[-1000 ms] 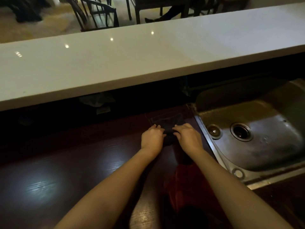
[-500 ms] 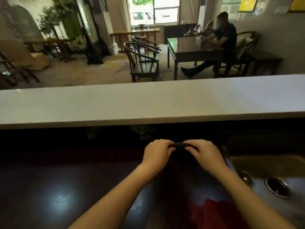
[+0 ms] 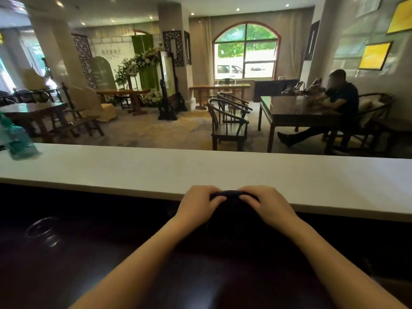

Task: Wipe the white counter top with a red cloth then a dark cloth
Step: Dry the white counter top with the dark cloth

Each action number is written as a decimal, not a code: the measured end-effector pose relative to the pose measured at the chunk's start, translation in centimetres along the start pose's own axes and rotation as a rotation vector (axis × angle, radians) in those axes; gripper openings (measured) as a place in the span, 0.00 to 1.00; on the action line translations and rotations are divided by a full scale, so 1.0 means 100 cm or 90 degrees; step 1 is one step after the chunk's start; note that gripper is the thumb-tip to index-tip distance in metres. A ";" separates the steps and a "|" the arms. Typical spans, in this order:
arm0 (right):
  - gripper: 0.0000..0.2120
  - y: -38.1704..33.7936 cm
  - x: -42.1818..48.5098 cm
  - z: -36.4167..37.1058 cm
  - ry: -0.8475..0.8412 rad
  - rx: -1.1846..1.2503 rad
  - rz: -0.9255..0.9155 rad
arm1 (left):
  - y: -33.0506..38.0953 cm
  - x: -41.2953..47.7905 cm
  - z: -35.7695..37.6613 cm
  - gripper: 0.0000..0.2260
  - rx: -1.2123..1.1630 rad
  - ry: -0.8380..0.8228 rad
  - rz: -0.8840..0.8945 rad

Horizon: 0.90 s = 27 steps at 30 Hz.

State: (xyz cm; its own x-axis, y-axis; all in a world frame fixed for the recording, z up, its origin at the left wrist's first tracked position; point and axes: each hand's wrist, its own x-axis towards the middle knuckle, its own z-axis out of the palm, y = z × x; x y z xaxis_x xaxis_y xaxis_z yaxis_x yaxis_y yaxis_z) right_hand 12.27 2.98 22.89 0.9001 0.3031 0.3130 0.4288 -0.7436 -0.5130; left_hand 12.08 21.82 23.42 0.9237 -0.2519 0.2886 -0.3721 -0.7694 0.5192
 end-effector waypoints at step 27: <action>0.18 0.046 0.070 0.033 -0.065 -0.149 0.200 | -0.083 0.119 0.045 0.19 0.023 -0.192 0.124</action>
State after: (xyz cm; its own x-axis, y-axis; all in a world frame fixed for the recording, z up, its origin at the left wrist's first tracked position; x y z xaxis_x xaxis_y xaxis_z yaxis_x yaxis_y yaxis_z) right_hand 20.79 3.58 20.07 0.9926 0.0878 0.0834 0.1128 -0.9214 -0.3718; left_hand 26.58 22.55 18.87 0.8228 -0.5541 0.1263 -0.5459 -0.7089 0.4467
